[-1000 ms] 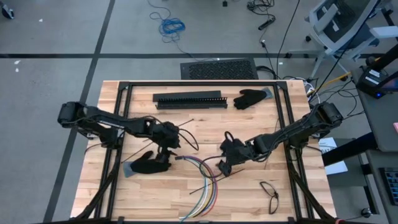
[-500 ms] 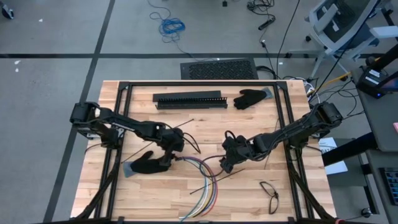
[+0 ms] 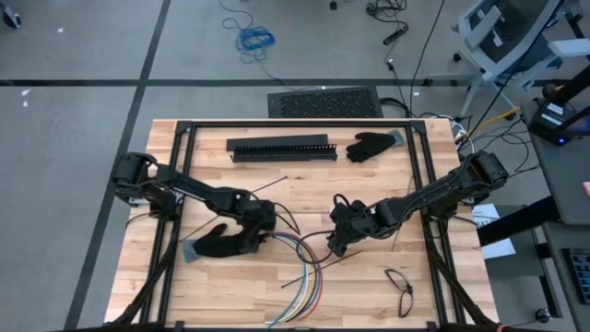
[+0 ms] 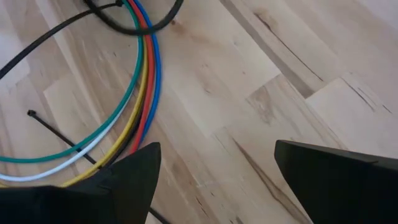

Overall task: Ziptie cables
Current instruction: Put the zip tied cabled wires into the cable duct

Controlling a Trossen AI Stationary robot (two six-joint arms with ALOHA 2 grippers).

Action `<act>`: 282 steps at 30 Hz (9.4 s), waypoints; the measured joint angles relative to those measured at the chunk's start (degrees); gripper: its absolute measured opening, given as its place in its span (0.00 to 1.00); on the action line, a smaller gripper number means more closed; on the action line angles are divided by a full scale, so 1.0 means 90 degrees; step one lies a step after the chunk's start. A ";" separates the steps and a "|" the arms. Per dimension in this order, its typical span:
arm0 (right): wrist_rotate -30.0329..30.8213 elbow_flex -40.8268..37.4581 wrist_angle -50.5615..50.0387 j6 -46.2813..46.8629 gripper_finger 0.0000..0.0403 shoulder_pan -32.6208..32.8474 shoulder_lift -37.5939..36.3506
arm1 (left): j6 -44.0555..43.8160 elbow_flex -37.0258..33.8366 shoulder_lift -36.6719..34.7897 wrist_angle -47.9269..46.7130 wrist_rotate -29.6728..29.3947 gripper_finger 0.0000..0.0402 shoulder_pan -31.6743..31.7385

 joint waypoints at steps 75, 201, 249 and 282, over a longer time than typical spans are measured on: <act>-0.3859 0.0423 0.6731 0.0662 0.78 -0.3623 0.2111 | 0.5204 0.1399 -0.2502 -0.1662 -0.3335 0.10 0.0575; -0.4493 0.0408 0.8556 0.1060 0.14 -0.3247 0.2132 | 0.5037 0.1508 -0.3760 -0.2144 -0.4657 0.10 0.1370; -0.4913 0.2057 0.5876 0.0193 0.72 -0.3595 0.2123 | 0.4937 0.1508 -0.3707 -0.2189 -0.4183 0.10 0.1787; -0.2397 0.2047 0.1703 -0.2543 0.73 -0.3309 0.1807 | 0.4881 0.1508 -0.3826 -0.2645 -0.4441 0.10 0.1879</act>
